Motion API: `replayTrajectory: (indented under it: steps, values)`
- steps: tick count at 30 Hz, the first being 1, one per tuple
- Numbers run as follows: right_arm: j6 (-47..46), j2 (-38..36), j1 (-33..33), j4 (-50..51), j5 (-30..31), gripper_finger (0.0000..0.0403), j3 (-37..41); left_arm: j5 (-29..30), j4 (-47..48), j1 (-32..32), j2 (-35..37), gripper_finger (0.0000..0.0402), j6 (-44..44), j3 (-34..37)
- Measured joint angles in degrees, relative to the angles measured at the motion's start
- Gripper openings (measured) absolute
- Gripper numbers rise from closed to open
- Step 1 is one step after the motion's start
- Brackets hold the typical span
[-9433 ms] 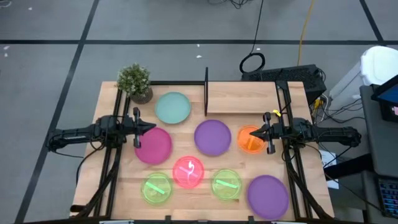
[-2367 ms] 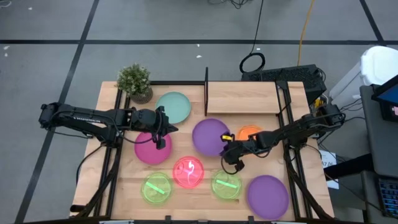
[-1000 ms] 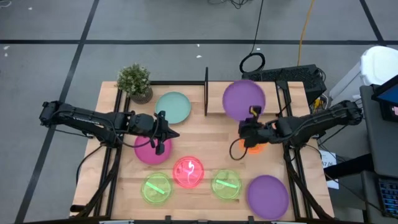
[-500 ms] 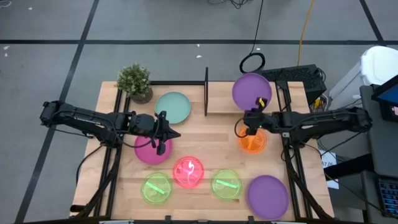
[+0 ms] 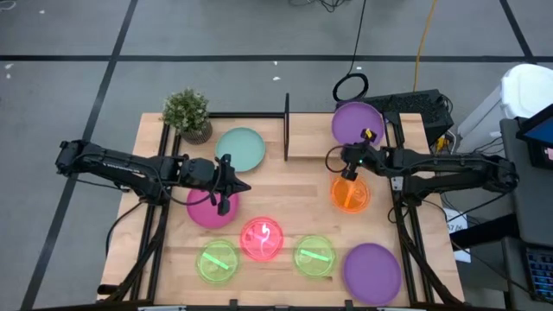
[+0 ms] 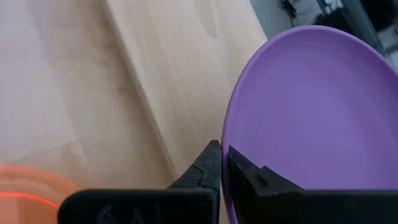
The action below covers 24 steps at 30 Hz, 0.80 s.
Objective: Place and stack plates onto a shelf
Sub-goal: Put the top big violet plate on the shelf
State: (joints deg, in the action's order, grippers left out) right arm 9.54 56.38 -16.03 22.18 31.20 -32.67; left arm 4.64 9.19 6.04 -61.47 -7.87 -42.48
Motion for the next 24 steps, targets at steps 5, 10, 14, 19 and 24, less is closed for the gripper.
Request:
replayTrajectory:
  steps: [5,10,14,19,24]
  values:
    - [-3.0,0.0,-2.4,1.7,0.0,0.0002,0.0,0.0,0.0,0.0,0.0,0.0001,0.0,0.0]
    - [-4.4,0.0,-4.2,3.8,-0.1,0.0002,0.0,0.0,0.0,0.0,0.0,0.0001,-0.2,0.0]
    - [-4.4,0.0,-5.5,2.0,-2.9,0.0002,1.8,0.0,0.0,0.0,0.0,0.0001,-0.2,0.0]
    - [-3.5,0.0,-7.2,0.0,-2.9,0.0002,5.0,0.0,0.0,0.0,0.0,0.0001,-1.3,0.0]
    - [-3.4,0.0,-8.1,-0.2,-3.2,0.0002,5.2,0.0,0.0,0.0,0.0,0.0001,-1.3,0.0]
